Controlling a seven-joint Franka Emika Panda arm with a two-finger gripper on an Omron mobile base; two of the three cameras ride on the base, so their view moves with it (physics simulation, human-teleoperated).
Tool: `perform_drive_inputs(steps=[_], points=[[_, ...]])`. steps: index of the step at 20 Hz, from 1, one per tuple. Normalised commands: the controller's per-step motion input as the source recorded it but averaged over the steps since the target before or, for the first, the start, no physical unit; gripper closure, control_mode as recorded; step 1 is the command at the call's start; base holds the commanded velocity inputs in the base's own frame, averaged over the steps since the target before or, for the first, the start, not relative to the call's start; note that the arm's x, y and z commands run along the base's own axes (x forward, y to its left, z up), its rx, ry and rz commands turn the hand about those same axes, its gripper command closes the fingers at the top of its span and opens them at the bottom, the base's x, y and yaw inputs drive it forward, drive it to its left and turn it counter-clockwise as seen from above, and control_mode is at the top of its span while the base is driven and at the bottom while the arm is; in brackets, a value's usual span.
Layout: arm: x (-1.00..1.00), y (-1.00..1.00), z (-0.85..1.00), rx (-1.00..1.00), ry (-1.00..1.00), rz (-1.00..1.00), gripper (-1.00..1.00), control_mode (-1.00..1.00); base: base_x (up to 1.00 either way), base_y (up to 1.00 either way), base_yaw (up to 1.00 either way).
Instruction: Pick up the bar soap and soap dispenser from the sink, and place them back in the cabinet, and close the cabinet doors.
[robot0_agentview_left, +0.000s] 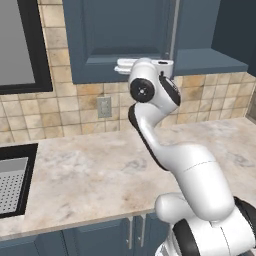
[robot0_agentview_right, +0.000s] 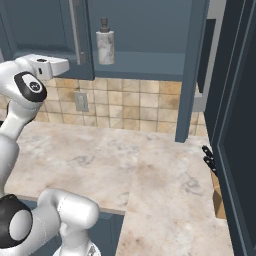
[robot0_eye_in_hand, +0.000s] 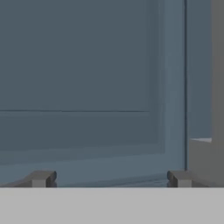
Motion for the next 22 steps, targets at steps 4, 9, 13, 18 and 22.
perform_drive_inputs(steps=[4,9,13,18,22], points=[[0.32,-0.19,0.00,0.00,0.00,0.06,-1.00,-1.00,0.00,0.00,0.00],[0.16,-0.06,0.00,0.00,0.00,0.04,-1.00,-1.00,0.00,0.00,0.00],[0.02,-0.01,0.00,0.00,0.00,0.03,-1.00,-1.00,0.00,0.00,0.00],[-0.22,0.00,0.00,-0.02,0.00,0.00,-1.00,-1.00,0.00,0.00,0.00],[-0.44,-0.02,0.00,-0.03,0.00,0.00,-1.00,-1.00,0.00,0.00,0.00]])
